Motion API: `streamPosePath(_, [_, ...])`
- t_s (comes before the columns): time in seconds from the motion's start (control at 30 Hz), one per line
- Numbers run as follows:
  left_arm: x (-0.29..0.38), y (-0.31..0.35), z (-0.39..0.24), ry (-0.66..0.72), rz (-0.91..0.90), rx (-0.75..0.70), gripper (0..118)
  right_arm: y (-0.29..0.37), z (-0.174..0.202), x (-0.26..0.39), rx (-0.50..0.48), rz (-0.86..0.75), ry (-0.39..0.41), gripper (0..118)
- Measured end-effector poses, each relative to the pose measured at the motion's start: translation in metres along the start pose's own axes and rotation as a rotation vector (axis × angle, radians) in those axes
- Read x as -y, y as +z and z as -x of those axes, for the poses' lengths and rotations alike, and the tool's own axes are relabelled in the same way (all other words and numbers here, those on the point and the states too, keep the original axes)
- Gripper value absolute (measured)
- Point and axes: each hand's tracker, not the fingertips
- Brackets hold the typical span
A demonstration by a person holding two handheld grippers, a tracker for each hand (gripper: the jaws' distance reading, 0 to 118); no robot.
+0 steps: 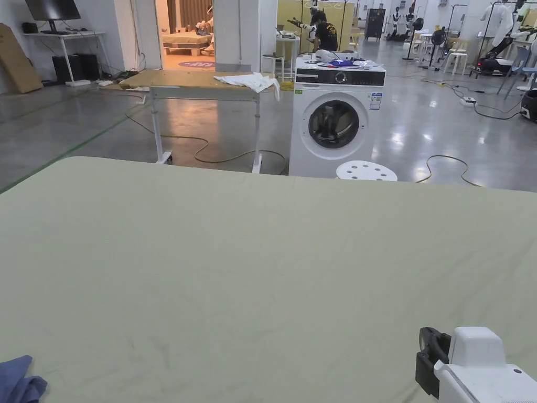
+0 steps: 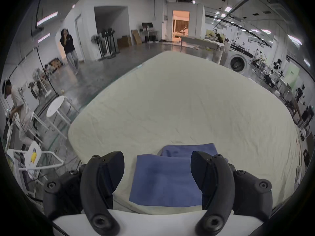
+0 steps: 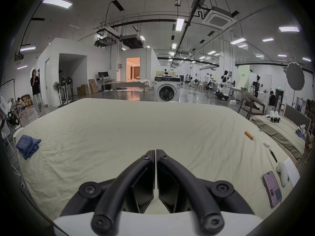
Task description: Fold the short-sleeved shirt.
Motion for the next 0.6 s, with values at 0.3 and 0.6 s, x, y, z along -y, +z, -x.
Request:
streamPosePath(0.3, [0.071, 0.037, -0.143, -0.152, -0.231, 0.360, 83, 0.003, 0.003, 0.011, -0.008, -0.001, -0.020, 0])
streamPosePath(0.6, [0.115, 0.047, -0.296, -0.253, -0.485, 0.431, 78, 0.006, 0.016, 0.007, -0.009, -0.033, -0.033, 0])
